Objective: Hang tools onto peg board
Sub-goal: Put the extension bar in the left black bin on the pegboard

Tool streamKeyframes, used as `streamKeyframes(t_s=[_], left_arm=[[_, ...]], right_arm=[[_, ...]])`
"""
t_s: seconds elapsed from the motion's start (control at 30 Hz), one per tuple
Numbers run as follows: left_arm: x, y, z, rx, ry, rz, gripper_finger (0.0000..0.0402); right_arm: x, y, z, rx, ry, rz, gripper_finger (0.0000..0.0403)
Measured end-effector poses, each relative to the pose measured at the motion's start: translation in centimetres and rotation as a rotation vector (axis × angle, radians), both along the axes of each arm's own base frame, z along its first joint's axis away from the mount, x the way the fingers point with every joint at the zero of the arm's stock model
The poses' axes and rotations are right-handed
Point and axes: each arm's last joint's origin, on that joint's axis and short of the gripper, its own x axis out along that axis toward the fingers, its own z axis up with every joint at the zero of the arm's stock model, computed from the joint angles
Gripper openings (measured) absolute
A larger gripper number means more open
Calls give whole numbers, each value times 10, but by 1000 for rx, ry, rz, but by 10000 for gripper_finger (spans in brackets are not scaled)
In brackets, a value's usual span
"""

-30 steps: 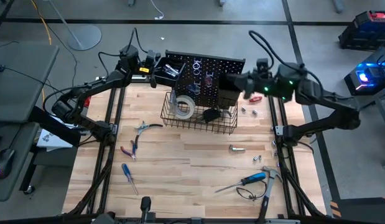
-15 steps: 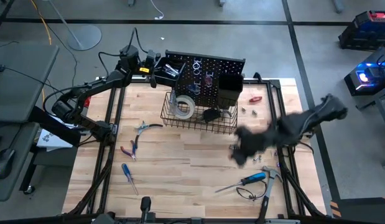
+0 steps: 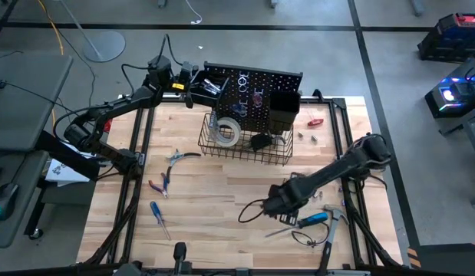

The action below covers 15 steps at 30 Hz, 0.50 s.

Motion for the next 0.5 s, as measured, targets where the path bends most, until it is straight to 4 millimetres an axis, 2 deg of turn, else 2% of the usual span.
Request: streamKeyframes(t_s=[0.07, 0.13, 0.27, 0.4, 0.5], left_arm=[[0, 0, 0, -9, 0, 0, 157], [0, 0, 0, -18, 1, 0, 157], [0, 0, 0, -19, 0, 1, 157], [0, 0, 0, -17, 1, 11, 157], [0, 1, 0, -16, 1, 21, 157]], right_arm=[[0, -6, -9, -44, 7, 5, 254], [-11, -18, -17, -63, 46, -59, 255], [-37, -39, -14, -4, -13, -124, 255], [-51, -57, -10, 45, -113, -50, 255], [-59, -71, -21, 18, -90, 9, 255]])
